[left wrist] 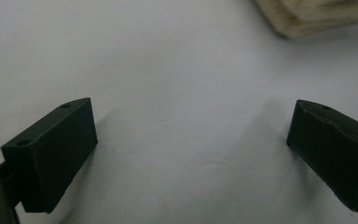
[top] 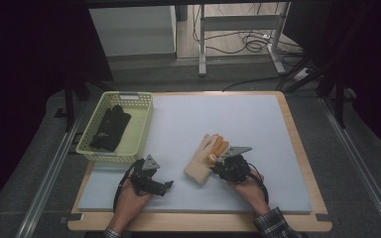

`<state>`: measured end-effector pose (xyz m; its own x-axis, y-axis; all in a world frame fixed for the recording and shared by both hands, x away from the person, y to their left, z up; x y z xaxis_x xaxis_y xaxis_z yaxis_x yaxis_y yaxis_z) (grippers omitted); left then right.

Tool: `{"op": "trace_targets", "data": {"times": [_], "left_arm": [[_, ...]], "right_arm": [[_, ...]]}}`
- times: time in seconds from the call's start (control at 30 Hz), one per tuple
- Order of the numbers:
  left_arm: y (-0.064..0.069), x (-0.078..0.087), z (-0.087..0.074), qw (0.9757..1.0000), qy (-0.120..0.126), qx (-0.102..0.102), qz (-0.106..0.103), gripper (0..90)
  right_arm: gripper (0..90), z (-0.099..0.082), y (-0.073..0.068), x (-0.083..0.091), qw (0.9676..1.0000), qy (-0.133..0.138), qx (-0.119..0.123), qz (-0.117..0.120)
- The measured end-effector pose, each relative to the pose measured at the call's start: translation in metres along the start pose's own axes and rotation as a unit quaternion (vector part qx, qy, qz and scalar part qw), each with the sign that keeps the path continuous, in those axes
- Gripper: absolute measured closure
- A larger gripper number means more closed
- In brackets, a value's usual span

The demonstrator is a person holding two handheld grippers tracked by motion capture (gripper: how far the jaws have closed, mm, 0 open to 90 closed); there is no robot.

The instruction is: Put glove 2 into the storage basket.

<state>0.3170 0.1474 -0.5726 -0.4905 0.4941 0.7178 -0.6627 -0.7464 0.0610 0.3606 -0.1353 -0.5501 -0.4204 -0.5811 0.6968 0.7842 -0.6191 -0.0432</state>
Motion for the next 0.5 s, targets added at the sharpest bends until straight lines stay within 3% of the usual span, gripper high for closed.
{"op": "trace_targets", "data": {"times": [0.5], "left_arm": [[0.0,0.0,0.0,1.0,0.0,0.001,0.0,1.5]], "right_arm": [[69.0,0.019,-0.012,-0.025,0.9997,0.008,0.023,-0.01]]}}
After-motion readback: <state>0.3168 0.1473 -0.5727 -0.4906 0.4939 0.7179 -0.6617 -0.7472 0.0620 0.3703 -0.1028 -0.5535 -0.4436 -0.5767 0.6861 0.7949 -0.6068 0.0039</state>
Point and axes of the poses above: each handheld gripper's, and its own axes: x roughly backward along the jaws, z roughly out of its top, y roughly to its right, the point moved 3 cm from there along -x, roughly forward along the jaws, and after that the axes turned 2 degrees about x, right-handed, at the moved point
